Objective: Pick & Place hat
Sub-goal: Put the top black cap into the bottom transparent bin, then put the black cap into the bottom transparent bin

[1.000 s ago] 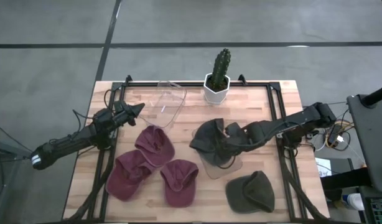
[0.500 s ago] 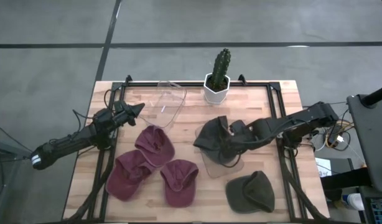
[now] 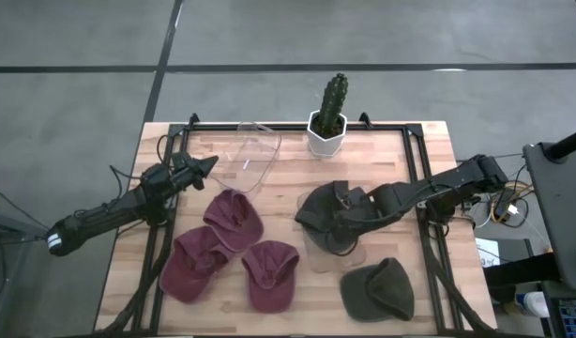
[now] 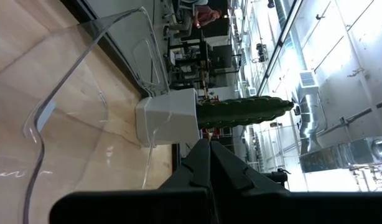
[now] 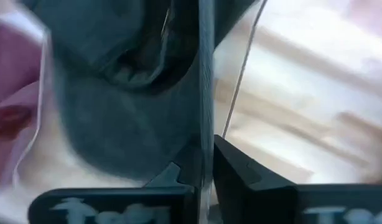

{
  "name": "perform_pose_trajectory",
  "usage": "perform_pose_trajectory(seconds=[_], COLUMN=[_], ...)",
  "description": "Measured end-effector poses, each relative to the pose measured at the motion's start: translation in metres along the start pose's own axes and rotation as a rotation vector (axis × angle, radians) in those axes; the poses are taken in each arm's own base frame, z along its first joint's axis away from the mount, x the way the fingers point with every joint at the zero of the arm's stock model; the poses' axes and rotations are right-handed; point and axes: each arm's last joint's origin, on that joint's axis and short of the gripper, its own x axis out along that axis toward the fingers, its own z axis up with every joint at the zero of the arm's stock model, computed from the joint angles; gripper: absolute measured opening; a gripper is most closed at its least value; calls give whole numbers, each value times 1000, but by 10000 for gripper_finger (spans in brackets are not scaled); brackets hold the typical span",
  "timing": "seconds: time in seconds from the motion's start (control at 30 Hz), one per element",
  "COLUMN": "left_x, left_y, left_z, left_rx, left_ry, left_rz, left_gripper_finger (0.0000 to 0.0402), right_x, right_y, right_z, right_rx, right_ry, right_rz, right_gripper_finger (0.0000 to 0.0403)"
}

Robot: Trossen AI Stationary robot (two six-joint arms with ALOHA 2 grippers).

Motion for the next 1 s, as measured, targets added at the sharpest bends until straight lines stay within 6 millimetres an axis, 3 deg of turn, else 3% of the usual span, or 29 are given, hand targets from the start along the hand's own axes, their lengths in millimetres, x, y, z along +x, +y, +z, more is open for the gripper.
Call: perform_pose_trajectory(seconds=[0.27,0.43,0.77,0.9,1.0], left_x=[0,0,0,0,0], left_y=[0,0,1,1,1], left_z=[0,0,0,0,0], left_rx=[1,1,17,17,15], left_ry=[-3,-3,0,4,12], left_rz=[1,1,6,7,5], left_gripper_finger=[3,3,3,3,3], right_x=[6,2,-14,-16,-17], right_y=[2,-1,-12,-19,-22], right_z=[0,3,24,24,18], right_rx=[-17,-64,-182,-127,-191], right_ry=[171,188,-137,-72,23], right_rz=[52,77,69,72,100], right_gripper_finger=[157,206,207,206,205])
